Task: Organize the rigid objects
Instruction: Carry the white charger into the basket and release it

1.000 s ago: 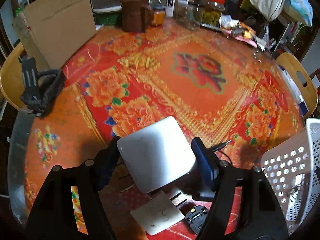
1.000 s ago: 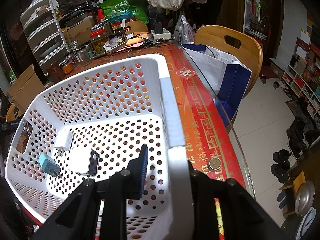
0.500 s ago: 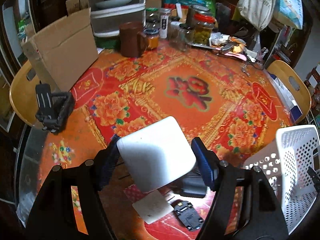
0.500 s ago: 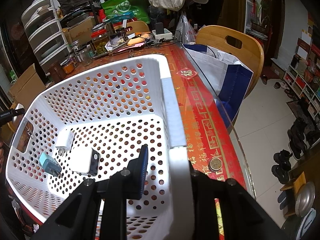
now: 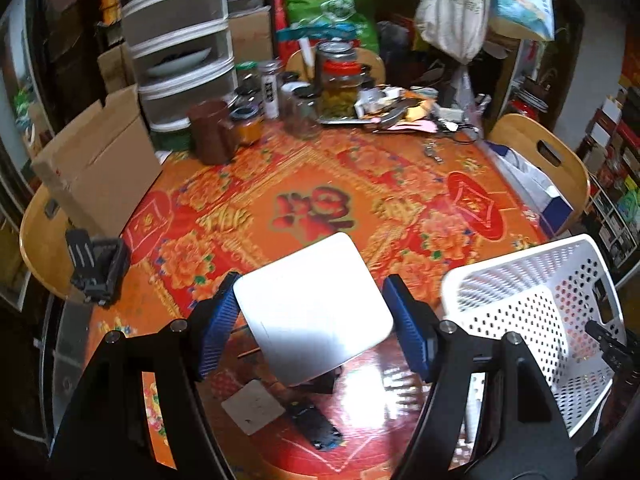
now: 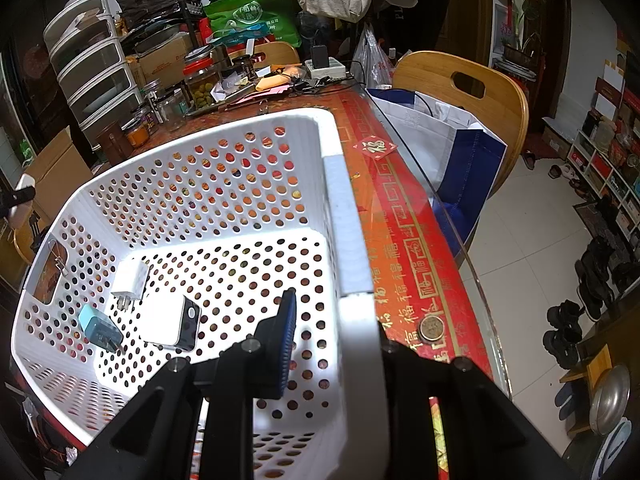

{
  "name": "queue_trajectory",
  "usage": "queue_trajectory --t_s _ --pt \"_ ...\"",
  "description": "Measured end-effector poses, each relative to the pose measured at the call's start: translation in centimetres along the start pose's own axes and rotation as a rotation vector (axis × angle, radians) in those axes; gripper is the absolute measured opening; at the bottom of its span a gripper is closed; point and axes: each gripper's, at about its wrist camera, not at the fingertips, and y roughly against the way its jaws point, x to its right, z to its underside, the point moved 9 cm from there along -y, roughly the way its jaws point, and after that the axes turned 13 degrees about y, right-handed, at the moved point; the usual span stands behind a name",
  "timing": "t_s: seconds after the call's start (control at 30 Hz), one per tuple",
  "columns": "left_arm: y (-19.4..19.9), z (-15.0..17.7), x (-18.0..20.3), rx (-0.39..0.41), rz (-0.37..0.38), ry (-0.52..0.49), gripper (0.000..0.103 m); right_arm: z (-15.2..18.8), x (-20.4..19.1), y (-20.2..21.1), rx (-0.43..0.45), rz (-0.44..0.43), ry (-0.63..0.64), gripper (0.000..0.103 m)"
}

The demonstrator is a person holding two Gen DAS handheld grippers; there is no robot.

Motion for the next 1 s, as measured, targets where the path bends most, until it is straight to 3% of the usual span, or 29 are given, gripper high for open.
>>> queue_trajectory --t_s 0.27,0.57,0.73,1.0 --pt "2.1 0.7 5.9 0.014 0.034 -0.092 0.069 0.0 0.0 0.0 0.000 0.000 0.000 0.023" --pt "1.6 3.7 12.7 -0.053 0.065 -0.226 0.069 0.0 0.0 0.0 0.000 0.000 0.000 0.023" --pt "-0.8 7.0 17.0 -0.174 0.072 -0.343 0.070 0.1 0.0 0.0 0.000 0.000 0.000 0.023" --pt "-6.1 11.5 21.9 -0.359 -0.026 -0.507 0.070 -0.1 -0.3 -0.1 -0.007 0.001 0.005 0.023"
